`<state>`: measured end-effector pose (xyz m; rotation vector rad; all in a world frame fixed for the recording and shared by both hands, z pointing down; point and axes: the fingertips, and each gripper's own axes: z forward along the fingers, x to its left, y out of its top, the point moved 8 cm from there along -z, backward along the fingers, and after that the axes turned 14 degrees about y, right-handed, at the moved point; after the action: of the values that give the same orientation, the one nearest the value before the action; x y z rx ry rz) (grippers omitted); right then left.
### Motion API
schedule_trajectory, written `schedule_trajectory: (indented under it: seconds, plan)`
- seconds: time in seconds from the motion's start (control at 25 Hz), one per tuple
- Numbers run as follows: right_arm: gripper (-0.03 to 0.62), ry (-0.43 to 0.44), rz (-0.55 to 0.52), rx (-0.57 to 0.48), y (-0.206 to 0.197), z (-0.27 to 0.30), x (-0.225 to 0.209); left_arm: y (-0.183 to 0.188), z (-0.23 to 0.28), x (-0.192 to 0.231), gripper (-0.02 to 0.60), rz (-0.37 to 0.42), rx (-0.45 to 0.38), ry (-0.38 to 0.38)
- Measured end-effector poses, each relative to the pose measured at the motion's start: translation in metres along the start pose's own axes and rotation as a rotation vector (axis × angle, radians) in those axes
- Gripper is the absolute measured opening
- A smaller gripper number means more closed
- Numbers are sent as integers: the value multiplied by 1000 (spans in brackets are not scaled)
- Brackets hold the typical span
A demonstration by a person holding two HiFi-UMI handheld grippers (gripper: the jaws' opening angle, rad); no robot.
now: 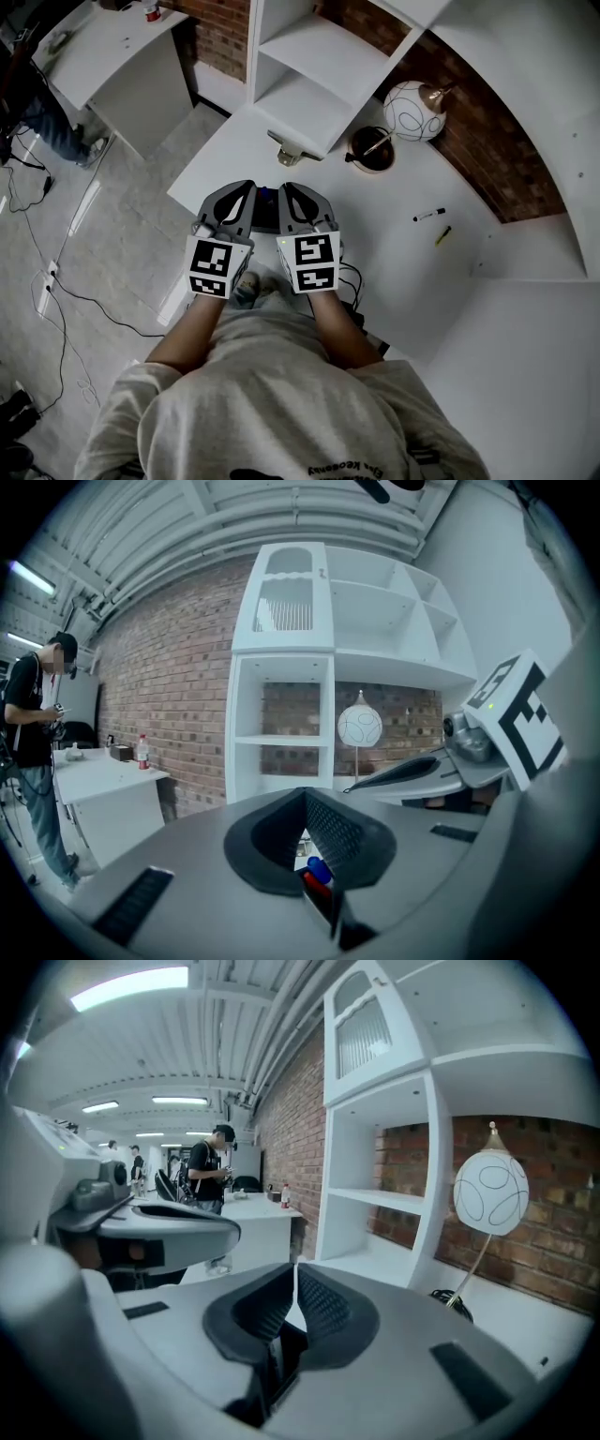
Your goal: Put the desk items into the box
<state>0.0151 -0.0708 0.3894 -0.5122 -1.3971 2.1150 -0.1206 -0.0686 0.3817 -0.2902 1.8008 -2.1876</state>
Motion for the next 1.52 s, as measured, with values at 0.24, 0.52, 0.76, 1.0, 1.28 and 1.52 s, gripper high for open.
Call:
schedule_trajectory:
  seconds: [0.24, 0.52, 0.76, 1.0, 1.28, 1.52]
  plan:
    - [18, -59, -2, -117, 24, -26, -4, 23, 0, -7, 5, 2, -12, -3]
    - [18, -109, -32, -185, 42, -59, 1, 52, -17, -17, 5, 28, -16, 3]
    - [17, -104, -49, -209, 52, -84, 13, 68, -38, -29, 5, 43, -29, -7]
    - [17, -109, -24, -229, 38, -98, 34, 64, -61, -37, 5, 48, -41, -10]
    - [17, -118, -54, -246, 39, -104, 42, 57, -66, -32, 4, 17, -38, -16]
    - [17, -134, -68, -287, 41, -112, 46, 62, -70, -34, 5, 48, -64, -26]
